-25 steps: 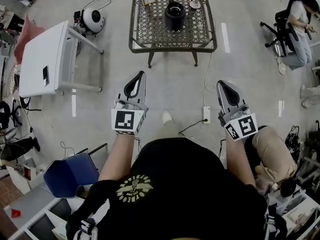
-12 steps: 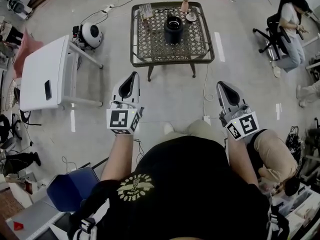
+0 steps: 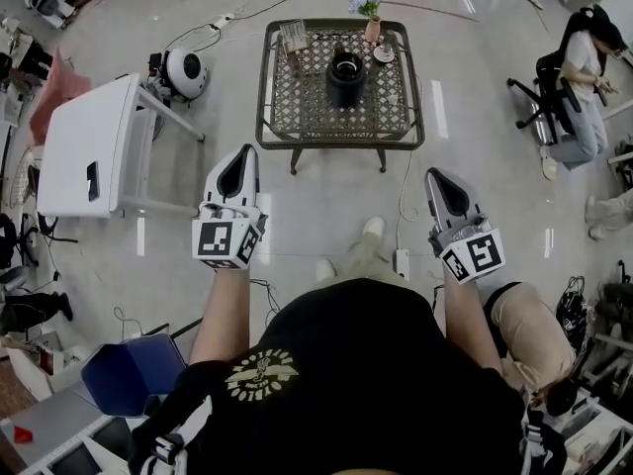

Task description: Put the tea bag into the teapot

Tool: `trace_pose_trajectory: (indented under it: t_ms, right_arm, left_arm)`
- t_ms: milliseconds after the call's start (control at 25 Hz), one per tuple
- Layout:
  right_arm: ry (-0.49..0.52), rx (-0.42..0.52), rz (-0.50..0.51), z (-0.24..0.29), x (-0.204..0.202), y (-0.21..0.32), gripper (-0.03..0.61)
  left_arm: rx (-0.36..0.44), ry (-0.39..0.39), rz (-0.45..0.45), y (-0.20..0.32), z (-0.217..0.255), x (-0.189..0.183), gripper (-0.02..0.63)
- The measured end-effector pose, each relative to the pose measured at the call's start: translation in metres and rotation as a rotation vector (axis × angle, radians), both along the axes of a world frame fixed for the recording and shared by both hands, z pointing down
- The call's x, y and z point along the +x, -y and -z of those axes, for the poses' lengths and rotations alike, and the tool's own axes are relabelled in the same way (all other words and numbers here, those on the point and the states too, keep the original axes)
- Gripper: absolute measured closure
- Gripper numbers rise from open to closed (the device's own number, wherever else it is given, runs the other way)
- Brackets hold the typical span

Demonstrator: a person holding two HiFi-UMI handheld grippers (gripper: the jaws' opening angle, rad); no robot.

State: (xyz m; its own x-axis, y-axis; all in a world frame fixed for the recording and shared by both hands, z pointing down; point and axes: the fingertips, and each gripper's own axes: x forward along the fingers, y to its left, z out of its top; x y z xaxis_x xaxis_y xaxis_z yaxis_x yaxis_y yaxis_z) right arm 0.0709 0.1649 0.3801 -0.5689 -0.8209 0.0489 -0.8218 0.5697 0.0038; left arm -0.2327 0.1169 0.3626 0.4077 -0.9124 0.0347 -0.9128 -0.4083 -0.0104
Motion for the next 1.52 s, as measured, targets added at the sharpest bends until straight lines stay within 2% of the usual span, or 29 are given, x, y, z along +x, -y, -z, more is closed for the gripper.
trace_pose_trajectory:
  t_ms: [320, 600, 760, 1160, 1520]
  right_arm:
    - [-0.017, -0.014, 0.016, -0.012, 0.017, 0.056, 0.569]
    - [-0.042, 0.012, 0.039, -0.008, 0.021, 0.1, 0.569]
    - [-0.05, 0.016, 0.052, -0.008, 0.024, 0.114, 0.569]
    - [-0.036, 0.019, 0.096, -0.002, 0.054, 0.16, 0.569]
    - [-0.027, 0.017, 0.164, -0.001, 0.08, 0.189, 0.569]
  left_arm:
    - [0.025, 0.028, -0.029, 0.042, 0.004, 0.036, 0.618]
    - [0.012, 0.173, -0.032, 0.078, -0.011, 0.061, 0.618]
    - [0.016, 0.144, -0.042, 0.097, -0.011, 0.071, 0.618]
    - [-0.011, 0.148, -0.054, 0.137, -0.012, 0.114, 0.618]
    - [-0.004, 0.149, -0.01, 0.165, -0.005, 0.147, 0.618]
